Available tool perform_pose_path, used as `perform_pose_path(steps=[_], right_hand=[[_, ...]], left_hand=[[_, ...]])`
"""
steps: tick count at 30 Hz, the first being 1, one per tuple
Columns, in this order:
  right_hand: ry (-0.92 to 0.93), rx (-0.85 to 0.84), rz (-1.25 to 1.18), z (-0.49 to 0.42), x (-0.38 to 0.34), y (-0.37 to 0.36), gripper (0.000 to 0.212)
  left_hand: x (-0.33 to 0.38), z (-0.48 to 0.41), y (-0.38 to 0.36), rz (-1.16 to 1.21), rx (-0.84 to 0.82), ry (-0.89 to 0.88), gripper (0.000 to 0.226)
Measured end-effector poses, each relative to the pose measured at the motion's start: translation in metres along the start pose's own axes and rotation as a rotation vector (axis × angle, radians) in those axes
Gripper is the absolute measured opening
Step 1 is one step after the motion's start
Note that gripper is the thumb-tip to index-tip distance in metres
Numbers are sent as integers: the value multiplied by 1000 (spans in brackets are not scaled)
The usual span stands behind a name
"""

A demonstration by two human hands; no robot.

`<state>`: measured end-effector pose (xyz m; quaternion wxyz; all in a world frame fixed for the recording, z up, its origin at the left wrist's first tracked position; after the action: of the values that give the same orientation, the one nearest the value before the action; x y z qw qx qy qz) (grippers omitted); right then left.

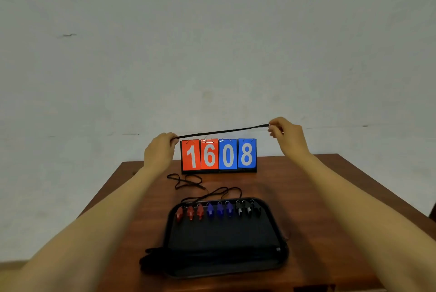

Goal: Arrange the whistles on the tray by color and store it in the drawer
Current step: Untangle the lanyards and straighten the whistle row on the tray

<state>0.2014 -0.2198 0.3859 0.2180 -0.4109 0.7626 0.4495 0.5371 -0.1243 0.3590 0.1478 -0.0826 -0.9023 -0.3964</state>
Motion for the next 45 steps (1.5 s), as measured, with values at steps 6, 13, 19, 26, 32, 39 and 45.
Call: perform_pose_path(steps=[6, 13, 19, 26, 32, 39, 45], right_hand=[[-40, -114, 101, 30, 25, -14, 15], [-211, -248, 178, 64, 73, -32, 17], [-377, -352, 245, 101, 123, -43, 16], [-486, -388, 312, 141, 159, -48, 20], [-605, -418, 364, 162, 178, -54, 21], [-650, -462, 347, 182, 190, -61, 23], [-655, -498, 390, 192, 195, -66, 18]], left_hand=[[-22, 43, -3, -24, -96, 79, 24], [-43, 92, -25, -90, -280, 135, 23], [-53, 133, -43, -79, -382, 187, 22], [-64, 180, -74, -84, -553, 168, 26], [-76, 199, -81, -95, -552, 236, 23], [-82, 217, -89, -242, -559, 163, 28], [-81, 225, -89, -233, -533, 167, 19]])
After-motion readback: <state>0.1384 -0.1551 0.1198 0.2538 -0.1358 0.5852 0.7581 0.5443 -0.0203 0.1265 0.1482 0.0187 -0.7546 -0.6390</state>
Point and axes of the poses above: each hand's wrist, its own z-axis away from the middle knuckle, its own y-axis out of the back of the hand, x = y × z, the point moved 8 cm from there along -z, towards the middle knuckle, and after that the axes turned 9 degrees about -y, right-handed, at the moved point
